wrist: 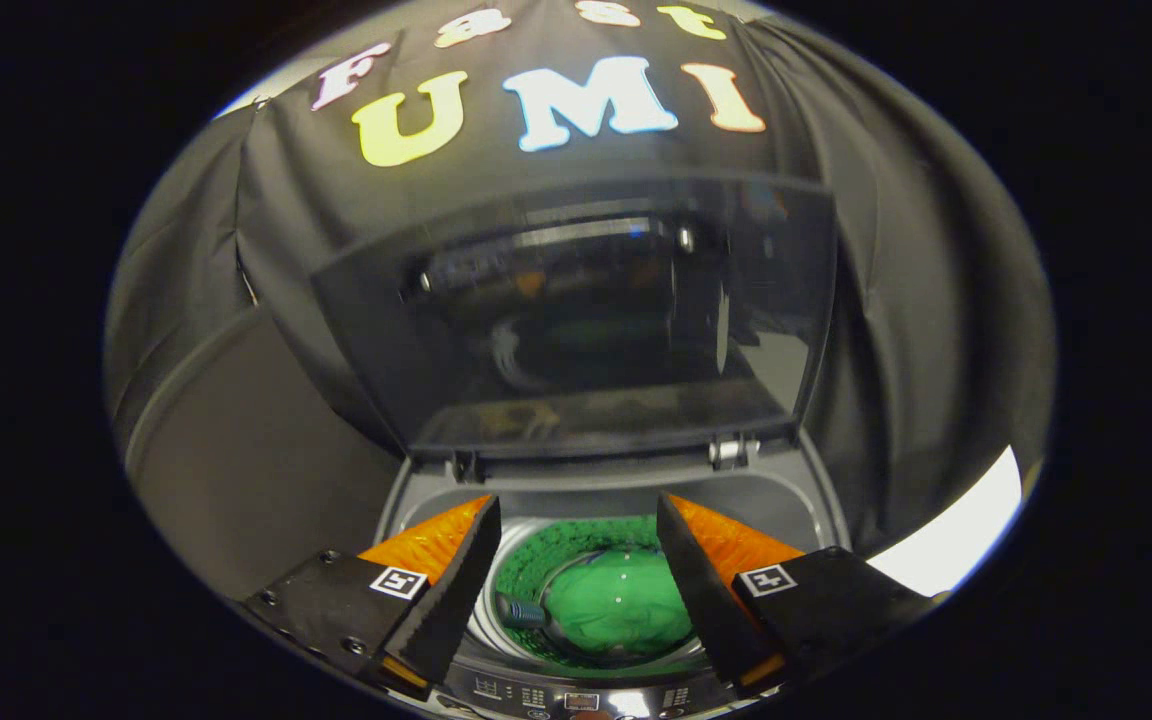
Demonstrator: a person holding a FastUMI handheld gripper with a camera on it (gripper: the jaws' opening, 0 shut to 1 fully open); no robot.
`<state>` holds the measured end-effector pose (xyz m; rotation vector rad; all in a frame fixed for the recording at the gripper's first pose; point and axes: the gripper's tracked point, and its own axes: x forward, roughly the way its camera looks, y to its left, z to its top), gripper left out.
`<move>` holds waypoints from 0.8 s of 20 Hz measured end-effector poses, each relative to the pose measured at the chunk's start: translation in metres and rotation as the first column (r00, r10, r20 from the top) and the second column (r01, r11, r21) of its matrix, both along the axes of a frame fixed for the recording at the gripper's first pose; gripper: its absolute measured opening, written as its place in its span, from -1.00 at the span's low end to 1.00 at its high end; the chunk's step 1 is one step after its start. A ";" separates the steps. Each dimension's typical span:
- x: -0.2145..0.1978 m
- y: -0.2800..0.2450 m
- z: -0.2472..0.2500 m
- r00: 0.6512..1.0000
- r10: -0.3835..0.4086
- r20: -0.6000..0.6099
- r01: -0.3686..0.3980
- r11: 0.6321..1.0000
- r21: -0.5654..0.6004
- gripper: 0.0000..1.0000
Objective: Put the clothes into the washing machine and then close the washing machine lid.
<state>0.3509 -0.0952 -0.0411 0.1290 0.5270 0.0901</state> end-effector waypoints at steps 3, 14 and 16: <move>0.017 0.000 0.063 0.994 0.012 0.113 -0.013 1.000 0.010 0.95; 0.132 0.006 0.142 0.967 -0.041 0.252 0.022 0.997 0.077 0.94; 0.144 0.009 0.137 0.963 0.003 0.268 0.011 0.999 -0.050 0.94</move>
